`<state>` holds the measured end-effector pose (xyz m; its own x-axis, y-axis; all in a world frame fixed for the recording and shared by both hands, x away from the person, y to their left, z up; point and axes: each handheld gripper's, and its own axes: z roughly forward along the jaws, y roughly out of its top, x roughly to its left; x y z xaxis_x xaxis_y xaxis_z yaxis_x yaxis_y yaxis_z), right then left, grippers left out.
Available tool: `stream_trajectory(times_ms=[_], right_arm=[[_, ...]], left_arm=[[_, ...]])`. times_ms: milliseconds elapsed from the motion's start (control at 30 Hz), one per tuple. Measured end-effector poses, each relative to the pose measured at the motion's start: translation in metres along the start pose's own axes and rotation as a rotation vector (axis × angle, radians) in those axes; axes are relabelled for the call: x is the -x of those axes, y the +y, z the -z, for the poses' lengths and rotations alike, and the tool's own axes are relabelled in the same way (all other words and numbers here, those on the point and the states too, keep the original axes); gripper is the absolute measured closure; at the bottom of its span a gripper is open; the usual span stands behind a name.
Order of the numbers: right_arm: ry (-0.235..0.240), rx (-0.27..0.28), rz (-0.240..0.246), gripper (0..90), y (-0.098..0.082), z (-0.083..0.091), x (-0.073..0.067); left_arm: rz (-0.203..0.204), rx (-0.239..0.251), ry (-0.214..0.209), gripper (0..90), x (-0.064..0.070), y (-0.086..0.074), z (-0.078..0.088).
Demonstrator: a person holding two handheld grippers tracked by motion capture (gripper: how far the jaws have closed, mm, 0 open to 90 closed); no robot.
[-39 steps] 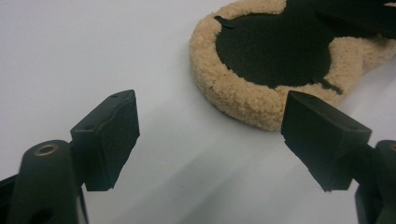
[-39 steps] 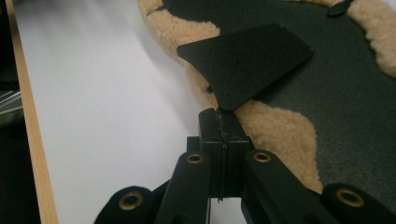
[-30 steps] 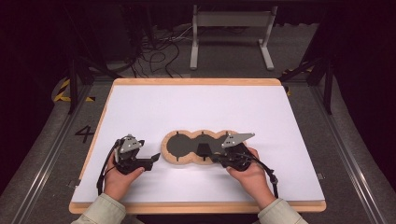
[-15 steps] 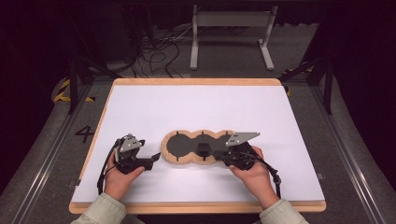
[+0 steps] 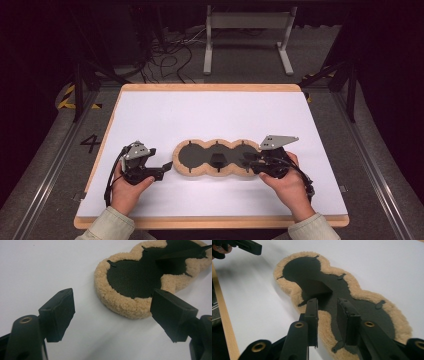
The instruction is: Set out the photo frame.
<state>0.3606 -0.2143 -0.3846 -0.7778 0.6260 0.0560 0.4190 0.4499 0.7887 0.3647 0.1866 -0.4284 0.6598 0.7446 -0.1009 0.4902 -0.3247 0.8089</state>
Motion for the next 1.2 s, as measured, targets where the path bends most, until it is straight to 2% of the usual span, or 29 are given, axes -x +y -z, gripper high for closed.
stream_trajectory(times_ms=[400,533,700,767,900,1000,1100,1200], right_arm=[[-0.068,0.000,-0.056,47.9,-0.006,0.012,0.017],[-0.084,0.004,-0.105,39.9,-0.010,0.015,0.026],[-0.105,-0.006,-0.150,33.6,-0.017,0.016,0.037],[-0.109,-0.028,-0.178,29.0,-0.019,0.014,0.040],[-0.109,-0.055,-0.216,26.5,-0.025,0.009,0.047],[-0.110,-0.082,-0.239,25.4,-0.030,0.003,0.052],[-0.109,-0.107,-0.269,24.2,-0.034,-0.002,0.057],[-0.104,-0.137,-0.293,21.6,-0.036,-0.007,0.059]], left_arm=[[0.006,-0.032,0.001,20.8,0.000,0.000,-0.006],[-0.033,-0.062,0.010,20.0,0.000,-0.001,-0.011],[-0.017,-0.073,0.001,19.5,-0.003,-0.002,-0.015],[-0.009,-0.082,-0.002,19.5,-0.004,-0.003,-0.016],[-0.003,-0.084,-0.009,19.5,-0.006,-0.003,-0.018],[0.016,-0.086,-0.024,19.1,-0.005,-0.003,-0.019],[0.059,-0.089,-0.061,19.0,-0.007,-0.001,-0.021],[0.085,-0.091,-0.074,18.9,-0.007,0.000,-0.025]])
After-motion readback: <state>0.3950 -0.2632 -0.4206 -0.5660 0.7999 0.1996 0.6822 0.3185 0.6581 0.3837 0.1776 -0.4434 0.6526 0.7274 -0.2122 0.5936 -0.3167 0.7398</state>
